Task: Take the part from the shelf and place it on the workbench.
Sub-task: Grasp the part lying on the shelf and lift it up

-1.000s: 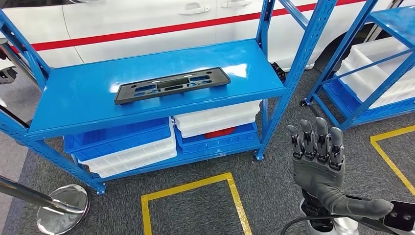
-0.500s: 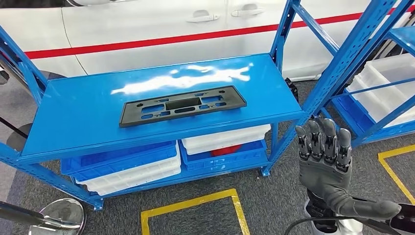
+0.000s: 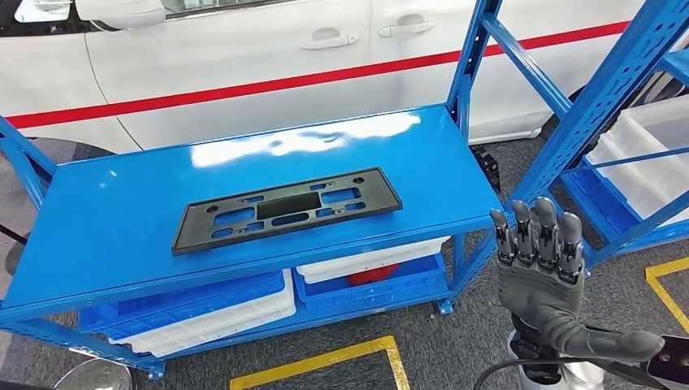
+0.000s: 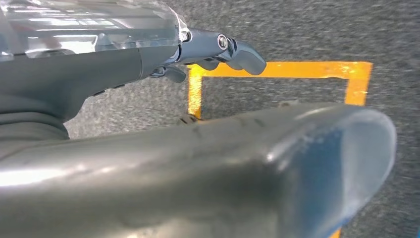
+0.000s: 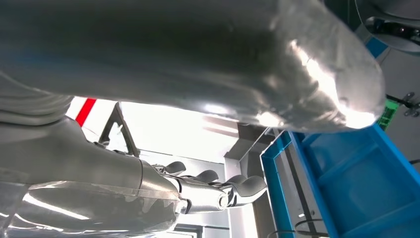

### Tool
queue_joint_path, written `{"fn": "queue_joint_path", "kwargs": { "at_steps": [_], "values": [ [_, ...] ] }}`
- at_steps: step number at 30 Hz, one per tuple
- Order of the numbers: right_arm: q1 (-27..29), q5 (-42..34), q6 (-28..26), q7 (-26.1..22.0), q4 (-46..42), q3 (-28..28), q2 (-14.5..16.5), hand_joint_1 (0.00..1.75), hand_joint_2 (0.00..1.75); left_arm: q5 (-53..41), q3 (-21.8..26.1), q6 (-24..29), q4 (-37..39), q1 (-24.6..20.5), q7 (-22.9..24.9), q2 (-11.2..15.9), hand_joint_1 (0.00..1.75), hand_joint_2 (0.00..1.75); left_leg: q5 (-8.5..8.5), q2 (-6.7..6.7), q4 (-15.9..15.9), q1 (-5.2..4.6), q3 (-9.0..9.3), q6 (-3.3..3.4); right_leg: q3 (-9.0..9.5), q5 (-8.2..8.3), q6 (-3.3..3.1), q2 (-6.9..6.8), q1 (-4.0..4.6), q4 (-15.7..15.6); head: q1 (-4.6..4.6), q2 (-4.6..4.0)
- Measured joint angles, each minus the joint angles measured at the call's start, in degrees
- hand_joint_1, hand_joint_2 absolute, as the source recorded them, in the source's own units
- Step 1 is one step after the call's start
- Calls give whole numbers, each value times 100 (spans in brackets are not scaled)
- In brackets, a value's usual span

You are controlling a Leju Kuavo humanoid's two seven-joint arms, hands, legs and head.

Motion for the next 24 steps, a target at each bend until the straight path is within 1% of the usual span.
{"fn": "queue_joint_path", "kwargs": {
  "at_steps": [2,3,4,5,7,8,9,10,11,12,13,14,15,17,18,19,20,21,23,24],
  "values": [
    [-6,14,-76,0,69,1,-9,0,0,-1,1,32,0,1,-14,0,0,0,638,6,-713,-18,120,45,132,-108,31,0,6,2,1,0],
    [-11,24,-130,0,124,3,-23,0,0,-1,1,50,0,2,-18,-1,0,0,873,8,-955,-33,168,76,165,-152,59,4,12,6,1,0],
    [-14,38,-180,0,187,7,-47,0,0,-2,1,65,0,4,-20,-2,0,0,993,9,-1060,-49,179,106,177,-184,90,9,16,6,0,0],
    [-20,51,-224,0,252,12,-78,0,0,-2,1,75,0,5,-23,-2,0,0,1010,7,-1075,-63,176,132,186,-205,124,13,18,-1,-1,0],
    [-38,68,-274,0,346,21,-147,0,0,-4,0,85,0,0,-34,-8,0,0,1060,4,-1141,-42,214,190,197,-257,188,11,22,-7,0,0],
    [-52,68,-282,0,382,22,-180,0,0,-5,0,85,0,-5,-39,-12,0,0,1067,4,-1186,-28,244,220,166,-329,214,7,19,74,0,0],
    [-63,68,-285,0,413,23,-210,0,0,-8,0,86,0,-14,-44,-16,0,0,1072,4,-1228,-13,273,249,77,-447,238,2,14,263,1,0],
    [-67,68,-286,0,444,25,-236,0,0,-9,0,86,0,-22,-47,-18,0,0,1066,4,-1246,-13,291,272,-90,-605,257,-2,-3,578,1,0],
    [-69,68,-289,0,476,25,-257,0,0,-9,0,87,0,-28,-48,-18,0,0,1054,5,-1250,-13,297,287,-314,-766,276,-4,-16,965,1,0],
    [-66,72,-292,0,507,26,-273,0,0,-9,0,87,0,-31,-49,-18,0,0,1041,4,-1248,-15,301,292,-531,-867,296,-5,-29,1311,1,0],
    [-64,85,-301,0,537,26,-285,0,0,-10,1,87,0,-30,-46,-19,0,0,1026,2,-1246,-16,308,293,-692,-880,313,-6,-43,1527,1,0],
    [-62,116,-320,0,565,31,-297,0,0,-17,1,88,0,-28,-40,-19,0,0,1009,0,-1242,-15,321,287,-745,-772,326,-7,-56,1527,1,0],
    [-61,164,-344,0,588,43,-315,0,44,-24,1,91,0,-26,-28,-21,0,0,988,-4,-1233,-13,343,276,-680,-557,332,-10,-67,1294,1,0],
    [-57,310,-401,1,629,84,-357,0,131,-37,0,101,0,-27,8,-26,0,0,942,-13,-1211,-9,388,245,-393,-93,326,-15,-80,572,1,0],
    [-55,397,-424,3,654,108,-377,0,175,-37,0,110,0,-29,33,-29,0,0,920,-17,-1194,-18,400,223,-263,27,314,-16,-73,274,1,0],
    [-45,508,-443,8,687,138,-392,0,175,-39,0,122,0,-31,69,-30,0,0,905,-21,-1183,-26,403,199,-195,67,295,-14,-63,115,1,0],
    [-28,642,-460,17,734,178,-405,0,175,-51,0,134,0,-32,120,-30,0,0,895,-24,-1178,-34,401,176,-169,59,273,-11,-50,48,0,0],
    [-12,821,-478,29,801,229,-415,0,175,-79,-1,146,0,-31,188,-30,0,0,889,-25,-1178,-37,403,147,-158,41,246,-5,-32,24,-1,0],
    [-19,1277,-612,51,992,390,-410,0,175,-171,-6,175,0,-30,347,-30,0,0,870,-21,-1175,-29,414,87,-145,60,178,-1,-44,-7,-1,0],
    [-80,1548,-783,62,1133,510,-385,0,175,-222,-12,203,0,-32,433,-31,0,0,821,-15,-1114,-23,398,53,-132,71,137,-5,-55,-27,-1,0]
  ]
}}
